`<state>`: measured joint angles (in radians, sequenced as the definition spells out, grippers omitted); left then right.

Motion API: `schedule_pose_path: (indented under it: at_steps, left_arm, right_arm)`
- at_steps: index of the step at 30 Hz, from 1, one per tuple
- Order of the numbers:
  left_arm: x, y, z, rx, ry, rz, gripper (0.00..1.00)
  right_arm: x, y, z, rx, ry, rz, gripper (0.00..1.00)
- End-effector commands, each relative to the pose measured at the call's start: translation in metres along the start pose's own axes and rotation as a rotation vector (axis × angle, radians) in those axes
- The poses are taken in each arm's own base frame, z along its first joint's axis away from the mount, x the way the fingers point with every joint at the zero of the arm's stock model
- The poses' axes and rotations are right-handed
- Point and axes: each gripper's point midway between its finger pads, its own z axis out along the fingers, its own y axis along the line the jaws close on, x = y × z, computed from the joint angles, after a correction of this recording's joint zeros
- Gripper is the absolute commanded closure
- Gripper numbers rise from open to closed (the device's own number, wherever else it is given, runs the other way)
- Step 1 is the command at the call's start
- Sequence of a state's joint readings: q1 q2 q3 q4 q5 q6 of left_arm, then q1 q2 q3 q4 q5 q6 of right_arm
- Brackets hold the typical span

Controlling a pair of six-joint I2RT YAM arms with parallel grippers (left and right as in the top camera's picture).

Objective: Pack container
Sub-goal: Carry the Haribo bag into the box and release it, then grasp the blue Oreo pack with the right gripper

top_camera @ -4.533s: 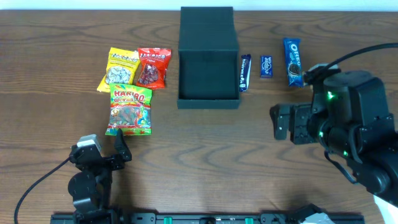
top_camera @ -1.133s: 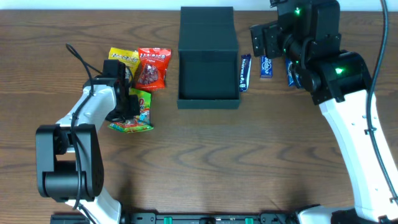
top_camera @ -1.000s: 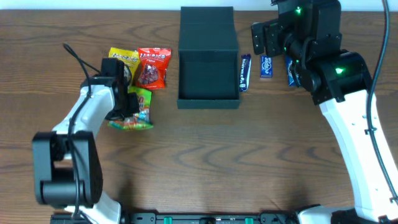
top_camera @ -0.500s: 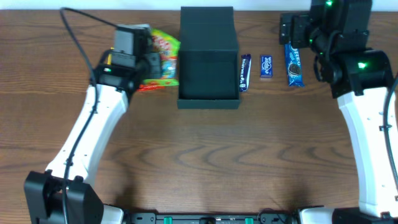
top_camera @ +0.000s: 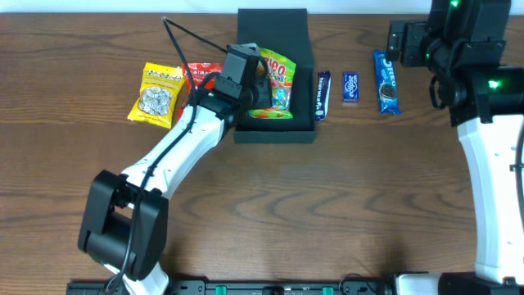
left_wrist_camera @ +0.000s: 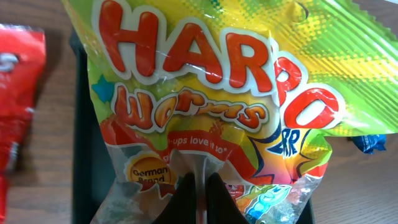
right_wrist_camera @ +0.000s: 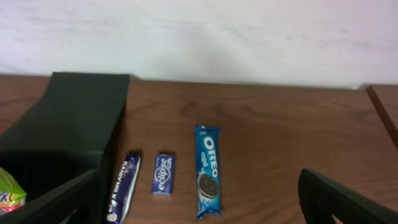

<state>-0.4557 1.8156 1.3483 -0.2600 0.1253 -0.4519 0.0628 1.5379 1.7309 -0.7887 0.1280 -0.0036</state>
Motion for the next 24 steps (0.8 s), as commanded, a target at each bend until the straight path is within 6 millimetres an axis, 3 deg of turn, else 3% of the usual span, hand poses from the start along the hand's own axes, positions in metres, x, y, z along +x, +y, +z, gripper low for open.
schedule_pose_path:
  at_steps: [1,4,5,7,8,10,11,13,18,20,24]
  left_arm:
    - [-0.012,-0.008,0.0,0.019,-0.031,-0.045,0.94]
    - [-0.017,-0.012,0.0,0.035,-0.054,-0.048,0.94]
    - [-0.018,-0.013,0.0,0.037,-0.057,-0.051,0.9]
    - [-0.019,-0.014,-0.001,0.046,-0.058,-0.049,0.56]
    - [-0.02,-0.015,-0.002,0.047,-0.06,-0.05,0.46]
    - [-0.023,-0.015,-0.005,0.051,-0.07,-0.049,0.41]
    - [-0.027,-0.016,-0.009,0.054,-0.08,-0.038,0.32]
    - [-0.036,-0.02,-0.02,0.062,-0.107,0.001,0.25]
    - [-0.072,-0.01,-0.059,0.011,-0.234,0.056,0.18]
    - [-0.083,0.008,-0.071,-0.036,-0.265,0.067,0.14]
    - [-0.086,0.04,-0.075,-0.094,-0.241,0.036,0.12]
  right_arm:
    - [0.001,-0.003,0.001,0.007,0.006,0.019,0.01]
    - [0.001,-0.003,0.001,0.007,0.006,0.019,0.01]
    - [0.001,-0.003,0.001,0.007,0.006,0.019,0.01]
    - [0.001,-0.003,0.001,0.007,0.007,0.019,0.01]
    - [0.002,-0.003,0.001,0.007,0.009,0.019,0.01]
    - [0.002,-0.003,0.001,0.007,0.011,0.019,0.01]
    - [0.002,-0.003,0.001,0.007,0.011,0.019,0.01]
    - [0.002,-0.003,0.001,0.007,0.011,0.019,0.01]
    - [0.009,-0.001,0.012,0.007,0.039,0.017,0.01]
    - [0.02,0.001,0.028,0.008,0.079,0.034,0.01]
    - [0.049,0.006,0.069,0.014,0.184,0.057,0.01]
